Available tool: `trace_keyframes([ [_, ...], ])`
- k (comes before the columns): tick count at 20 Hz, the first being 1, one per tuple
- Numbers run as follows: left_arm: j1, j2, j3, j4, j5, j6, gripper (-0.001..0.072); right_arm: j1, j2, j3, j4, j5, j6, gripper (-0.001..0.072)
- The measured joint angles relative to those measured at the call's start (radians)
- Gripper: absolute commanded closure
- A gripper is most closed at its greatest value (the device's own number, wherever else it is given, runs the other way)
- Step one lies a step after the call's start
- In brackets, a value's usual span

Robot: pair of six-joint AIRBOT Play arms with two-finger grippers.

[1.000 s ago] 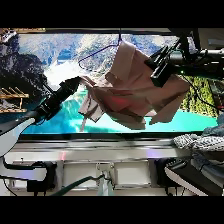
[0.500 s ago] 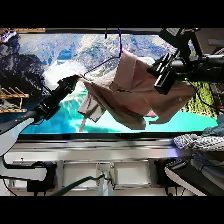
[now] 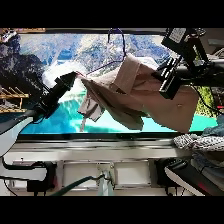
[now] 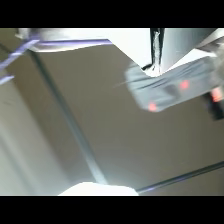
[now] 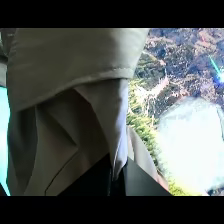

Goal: Fold the clothes and pants, and hang the long-sleeved shirts on hangers.

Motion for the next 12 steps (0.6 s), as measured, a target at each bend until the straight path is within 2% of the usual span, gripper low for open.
trace_keyframes([
  [4,0.011,0.064,0.122,0.002,-0.065,0.024,0.0689,0.000,-0.008,0.000,-0.015,0.023,0.000,0.0686],
  [6,0.032,0.099,0.204,0.058,-0.081,0.039,0.0689,0.000,-0.011,0.000,-0.026,0.030,0.000,0.0686],
  [12,0.130,0.160,0.383,0.438,-0.068,0.052,0.0689,0.000,-0.005,0.000,-0.091,0.045,-0.001,0.0686],
])
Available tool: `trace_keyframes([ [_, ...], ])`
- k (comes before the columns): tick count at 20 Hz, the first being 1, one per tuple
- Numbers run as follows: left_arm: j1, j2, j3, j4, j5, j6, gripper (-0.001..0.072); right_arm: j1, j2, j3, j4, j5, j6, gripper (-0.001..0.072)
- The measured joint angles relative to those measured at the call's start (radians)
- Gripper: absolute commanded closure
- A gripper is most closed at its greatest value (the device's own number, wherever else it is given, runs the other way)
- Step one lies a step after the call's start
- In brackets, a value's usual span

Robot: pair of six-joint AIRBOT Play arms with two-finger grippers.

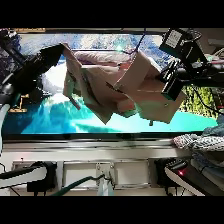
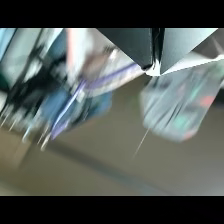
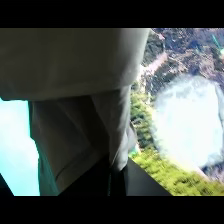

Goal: Fold the clothes and pants, and hang the long-sleeved shirts on hangers.

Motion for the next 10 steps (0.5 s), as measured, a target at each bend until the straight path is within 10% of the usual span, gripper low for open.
trace_keyframes([
  [10,0.050,0.013,0.035,0.267,0.275,-0.035,0.0689,0.000,0.026,0.000,-0.034,0.032,-0.020,0.0686],
])
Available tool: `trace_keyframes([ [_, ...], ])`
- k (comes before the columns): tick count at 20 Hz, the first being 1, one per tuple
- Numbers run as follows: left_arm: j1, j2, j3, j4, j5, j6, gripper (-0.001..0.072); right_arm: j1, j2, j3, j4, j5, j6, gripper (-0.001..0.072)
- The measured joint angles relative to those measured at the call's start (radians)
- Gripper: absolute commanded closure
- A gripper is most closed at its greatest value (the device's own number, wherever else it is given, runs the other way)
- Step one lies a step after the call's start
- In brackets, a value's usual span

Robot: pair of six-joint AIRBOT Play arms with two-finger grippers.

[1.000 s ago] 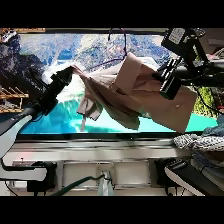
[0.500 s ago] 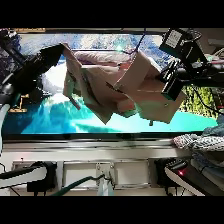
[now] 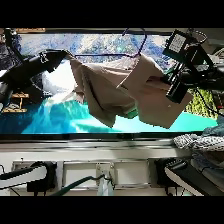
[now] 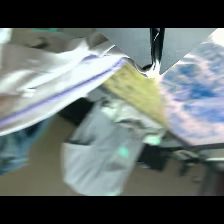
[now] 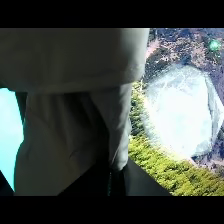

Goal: Fold the clothes and pants, and hang the long-sleeved shirts on hangers.

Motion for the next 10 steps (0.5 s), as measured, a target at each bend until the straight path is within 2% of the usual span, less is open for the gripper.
trace_keyframes([
  [6,0.002,0.001,0.000,0.013,0.143,-0.003,0.0689,0.000,0.000,-0.035,0.018,0.009,-0.003,0.0686],
  [10,0.002,0.006,0.000,-0.034,0.177,0.011,0.0689,0.001,-0.002,-0.082,0.017,0.014,-0.003,0.0687],
])
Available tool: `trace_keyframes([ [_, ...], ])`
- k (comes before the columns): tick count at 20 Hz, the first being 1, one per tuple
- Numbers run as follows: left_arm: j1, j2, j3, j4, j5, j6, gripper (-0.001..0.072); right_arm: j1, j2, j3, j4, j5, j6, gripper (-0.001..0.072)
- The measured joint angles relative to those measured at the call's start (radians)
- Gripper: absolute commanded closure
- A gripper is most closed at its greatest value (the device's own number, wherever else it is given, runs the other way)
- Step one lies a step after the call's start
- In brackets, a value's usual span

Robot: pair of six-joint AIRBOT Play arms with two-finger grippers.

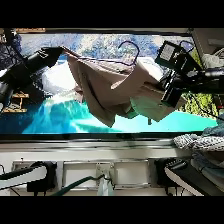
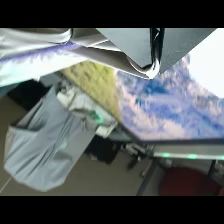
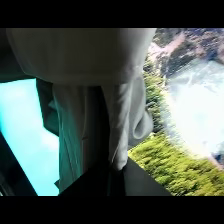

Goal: Fold the clothes and pants, and hang the long-sleeved shirts on hangers.

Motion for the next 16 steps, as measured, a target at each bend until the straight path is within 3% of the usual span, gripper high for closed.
trace_keyframes([
  [4,0.000,0.042,0.001,-0.134,-0.072,0.058,0.0689,0.000,-0.023,-0.023,-0.023,-0.001,0.000,0.0686],
  [8,0.001,0.137,0.001,-0.185,-0.236,0.086,0.0689,0.000,-0.067,-0.030,-0.061,-0.023,0.022,0.0686],
  [13,-0.002,0.284,0.001,-0.097,-0.388,0.087,0.0689,-0.004,-0.092,-0.031,-0.179,-0.127,0.159,0.0686],
  [16,-0.021,0.348,0.000,0.010,-0.436,0.026,0.0689,-0.015,-0.091,-0.018,-0.243,-0.180,0.247,0.0686],
])
